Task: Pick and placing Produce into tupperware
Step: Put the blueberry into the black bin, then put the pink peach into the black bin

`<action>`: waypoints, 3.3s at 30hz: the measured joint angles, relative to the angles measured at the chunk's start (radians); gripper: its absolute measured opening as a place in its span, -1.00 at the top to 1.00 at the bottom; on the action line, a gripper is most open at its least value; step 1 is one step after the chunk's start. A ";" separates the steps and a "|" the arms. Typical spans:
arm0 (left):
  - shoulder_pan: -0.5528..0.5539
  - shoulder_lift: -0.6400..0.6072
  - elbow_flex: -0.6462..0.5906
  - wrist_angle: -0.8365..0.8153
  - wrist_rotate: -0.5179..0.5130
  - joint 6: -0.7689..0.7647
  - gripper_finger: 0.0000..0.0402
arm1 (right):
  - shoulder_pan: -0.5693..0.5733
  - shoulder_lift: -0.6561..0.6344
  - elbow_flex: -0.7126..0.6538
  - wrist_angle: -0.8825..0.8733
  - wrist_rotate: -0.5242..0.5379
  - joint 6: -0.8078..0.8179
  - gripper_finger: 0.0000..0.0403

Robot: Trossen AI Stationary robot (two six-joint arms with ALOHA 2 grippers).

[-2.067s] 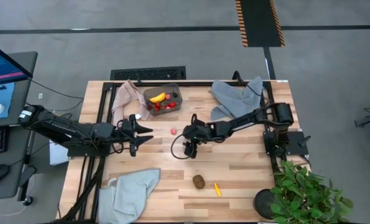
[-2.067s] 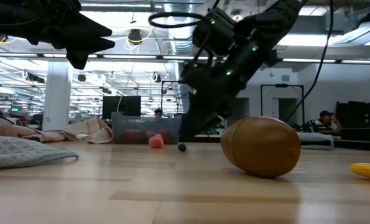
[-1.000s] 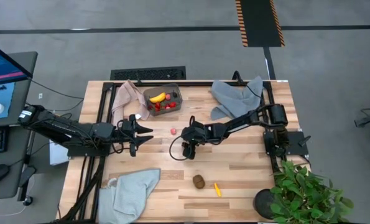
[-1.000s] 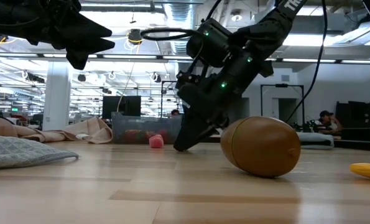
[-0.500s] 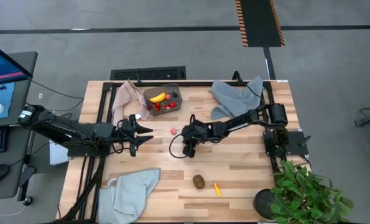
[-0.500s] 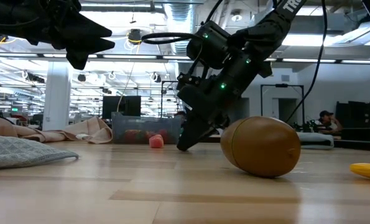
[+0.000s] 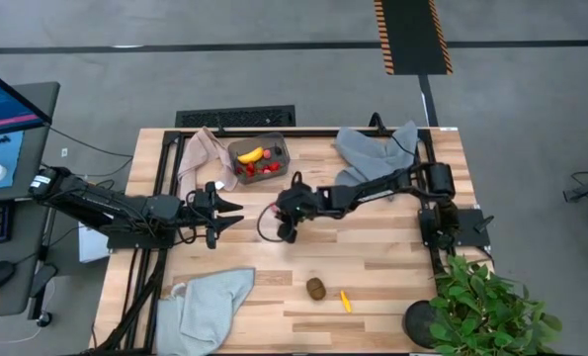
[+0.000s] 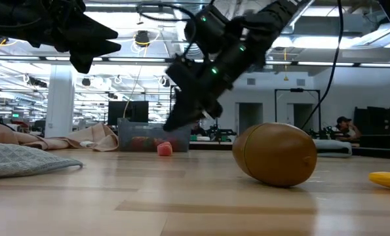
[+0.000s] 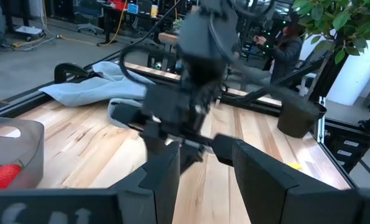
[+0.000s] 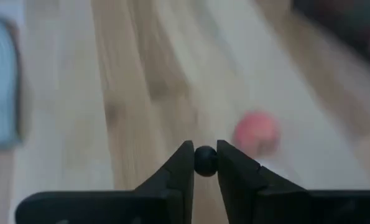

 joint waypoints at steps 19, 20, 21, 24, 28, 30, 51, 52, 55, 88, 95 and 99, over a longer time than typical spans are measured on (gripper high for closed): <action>0.000 0.000 0.000 0.000 0.000 0.000 0.31 | -0.285 -0.002 0.222 0.004 -0.127 -0.019 0.59; 0.000 0.000 0.000 0.000 0.000 0.001 0.31 | -0.299 0.002 0.226 0.002 -0.141 -0.018 0.58; 0.000 0.000 0.000 0.000 0.000 0.001 0.31 | -0.311 0.005 0.228 0.005 -0.156 -0.008 0.57; 0.000 0.000 0.000 0.000 0.000 0.000 0.31 | -0.341 0.006 0.228 0.001 -0.186 0.006 0.48; 0.000 0.000 0.000 0.000 0.000 0.000 0.31 | -0.351 0.006 0.228 0.002 -0.187 0.007 0.20; 0.000 0.000 0.000 0.000 0.000 0.000 0.31 | -0.350 0.006 0.228 0.008 -0.188 0.007 0.03; 0.001 0.000 0.000 0.056 -0.083 -0.021 0.31 | -0.303 -0.279 0.211 -0.224 -0.421 -0.177 -0.42; 0.001 0.000 0.000 0.071 -0.084 -0.018 0.31 | -0.291 -0.320 0.195 -0.236 -0.426 -0.193 -0.42; 0.002 0.000 0.000 0.117 -0.102 -0.017 0.31 | -0.259 -0.460 0.107 -0.244 -0.426 -0.200 -0.42; 0.341 0.682 0.406 -0.147 0.260 -0.031 0.31 | 0.491 -1.515 -0.800 -0.091 0.126 -0.058 -0.42; 0.359 0.789 0.423 -0.157 0.260 -0.019 0.31 | 0.635 -1.642 -0.936 -0.033 0.238 -0.082 -0.42; 0.361 0.799 0.423 -0.181 0.258 -0.030 0.31 | 0.683 -1.692 -0.999 -0.029 0.285 -0.047 -0.42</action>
